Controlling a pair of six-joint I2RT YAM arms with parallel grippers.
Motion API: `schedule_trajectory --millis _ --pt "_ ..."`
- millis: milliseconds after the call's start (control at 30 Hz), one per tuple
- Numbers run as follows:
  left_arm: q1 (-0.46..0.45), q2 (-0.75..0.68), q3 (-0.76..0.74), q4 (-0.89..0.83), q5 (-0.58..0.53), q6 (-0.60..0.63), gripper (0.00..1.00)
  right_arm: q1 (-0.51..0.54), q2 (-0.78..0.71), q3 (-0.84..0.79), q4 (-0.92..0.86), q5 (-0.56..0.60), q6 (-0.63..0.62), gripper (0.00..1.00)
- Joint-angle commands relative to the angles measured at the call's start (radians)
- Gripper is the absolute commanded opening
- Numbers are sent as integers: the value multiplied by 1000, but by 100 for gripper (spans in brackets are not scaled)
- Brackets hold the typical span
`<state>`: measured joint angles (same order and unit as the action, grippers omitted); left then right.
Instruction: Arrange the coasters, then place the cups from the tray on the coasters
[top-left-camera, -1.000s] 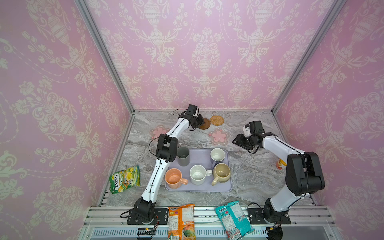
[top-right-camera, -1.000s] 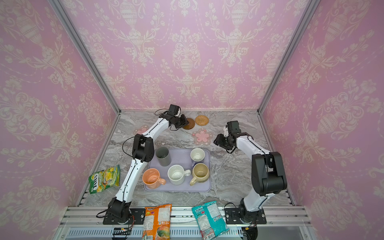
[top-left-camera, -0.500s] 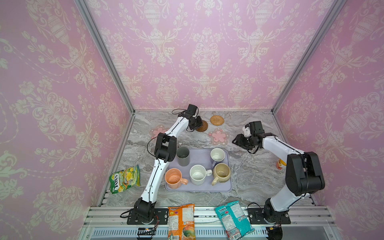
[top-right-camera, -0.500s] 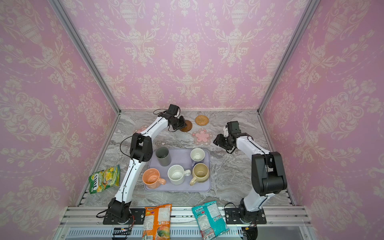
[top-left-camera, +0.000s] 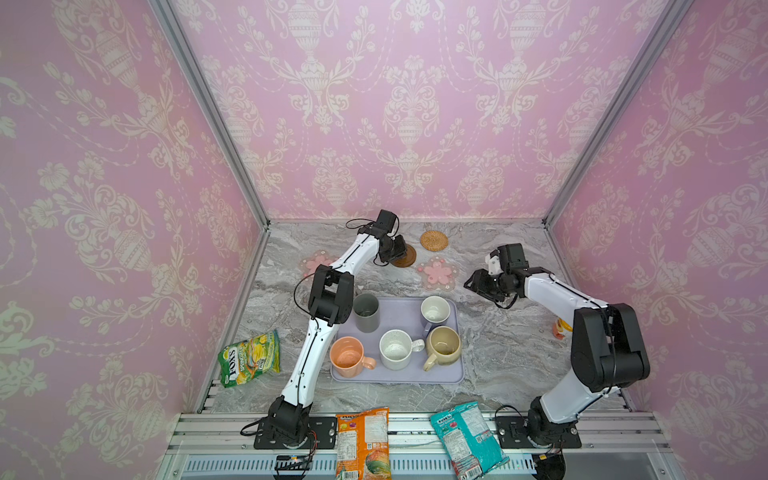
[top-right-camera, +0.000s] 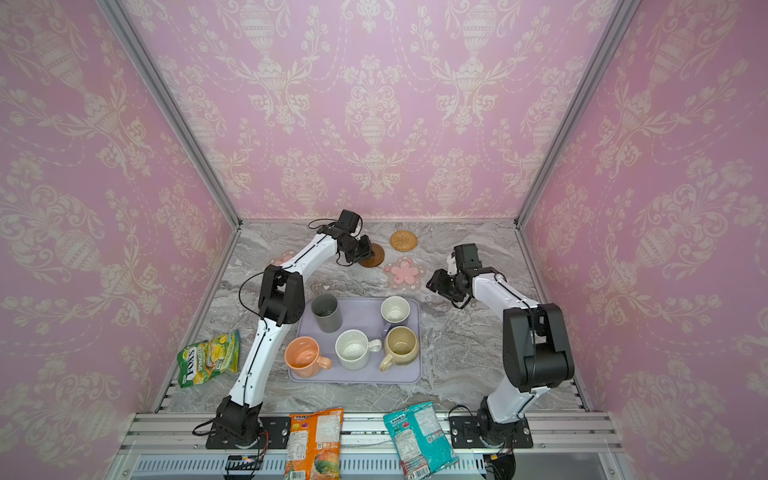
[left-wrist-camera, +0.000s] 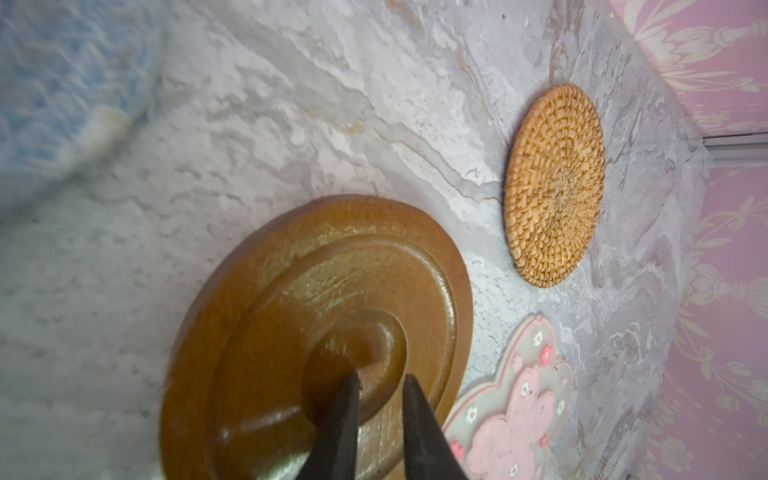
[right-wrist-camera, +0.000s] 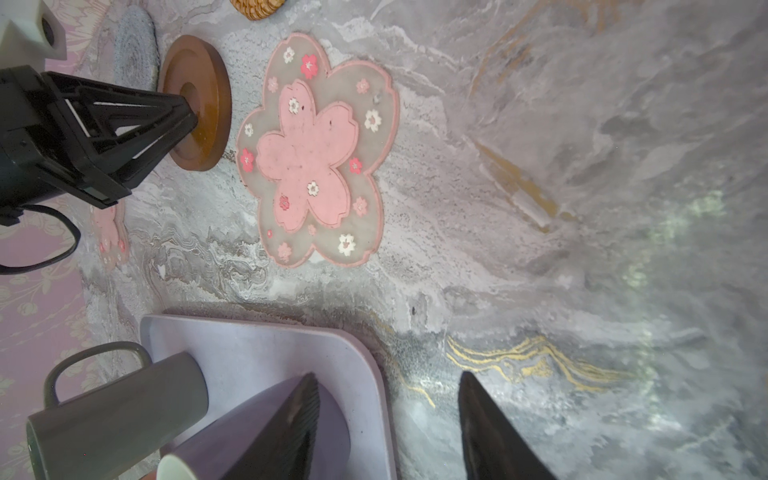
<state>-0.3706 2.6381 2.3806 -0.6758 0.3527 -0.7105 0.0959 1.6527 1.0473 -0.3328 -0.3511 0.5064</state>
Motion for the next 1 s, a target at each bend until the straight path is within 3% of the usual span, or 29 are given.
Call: schedule_trajectory --millis 0,400,633,767,967 --pt "-11 -16 -29 -80 -10 39 23 1 2 -20 20 -14 29 55" --pt "-1 15 40 -105 -30 30 25 3 -14 -30 14 -14 26 56" --pt "12 -24 135 -49 87 25 28 2 -7 -27 20 -8 17 56" --pt "18 -46 221 -90 108 47 29 5 -11 -32 33 -14 26 56" --pt "51 -150 192 -234 63 170 32 5 -41 -28 14 -8 14 56"
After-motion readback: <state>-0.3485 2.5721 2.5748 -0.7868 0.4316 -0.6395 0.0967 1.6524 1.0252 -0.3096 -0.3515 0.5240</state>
